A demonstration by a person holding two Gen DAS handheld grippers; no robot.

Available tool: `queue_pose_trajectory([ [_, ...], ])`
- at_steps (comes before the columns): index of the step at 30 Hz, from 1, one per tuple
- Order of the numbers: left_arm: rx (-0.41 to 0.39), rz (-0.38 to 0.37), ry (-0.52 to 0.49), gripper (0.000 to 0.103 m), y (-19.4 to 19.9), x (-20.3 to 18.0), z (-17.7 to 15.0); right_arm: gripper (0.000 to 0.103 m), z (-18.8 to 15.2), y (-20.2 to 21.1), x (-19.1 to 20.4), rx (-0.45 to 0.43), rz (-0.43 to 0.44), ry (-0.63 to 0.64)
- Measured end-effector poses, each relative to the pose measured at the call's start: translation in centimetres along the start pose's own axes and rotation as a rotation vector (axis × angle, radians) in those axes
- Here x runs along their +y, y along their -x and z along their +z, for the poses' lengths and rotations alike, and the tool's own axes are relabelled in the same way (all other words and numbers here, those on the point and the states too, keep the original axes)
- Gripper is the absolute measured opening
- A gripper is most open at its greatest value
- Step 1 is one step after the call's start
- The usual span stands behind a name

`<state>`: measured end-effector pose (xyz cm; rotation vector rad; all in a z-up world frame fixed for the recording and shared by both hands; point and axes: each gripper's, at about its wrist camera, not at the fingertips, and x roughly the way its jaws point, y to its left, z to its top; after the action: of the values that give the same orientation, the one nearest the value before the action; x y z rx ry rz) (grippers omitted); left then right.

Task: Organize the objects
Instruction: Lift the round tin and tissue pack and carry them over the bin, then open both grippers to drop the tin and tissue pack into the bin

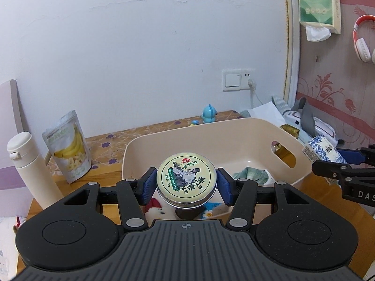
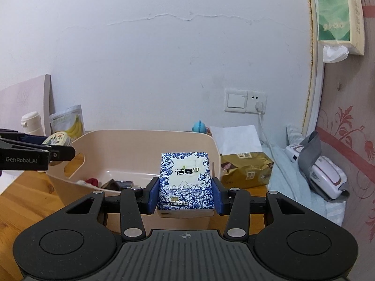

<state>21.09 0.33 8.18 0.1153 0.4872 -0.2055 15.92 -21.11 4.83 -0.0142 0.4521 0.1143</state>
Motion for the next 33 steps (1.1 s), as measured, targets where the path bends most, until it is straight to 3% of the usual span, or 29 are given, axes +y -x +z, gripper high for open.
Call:
queue_pose_trajectory([
  [19, 0.088, 0.002, -0.007, 0.056, -6.7, -0.1, 0.3, 0.043, 1.0, -6.2, 1.2, 0.055, 0.02, 0.022],
  [33, 0.16, 0.012, -0.028, 0.056, -9.0, -0.5, -0.6, 0.043, 0.9, -8.5, 2.1, 0.113, 0.044, 0.067],
])
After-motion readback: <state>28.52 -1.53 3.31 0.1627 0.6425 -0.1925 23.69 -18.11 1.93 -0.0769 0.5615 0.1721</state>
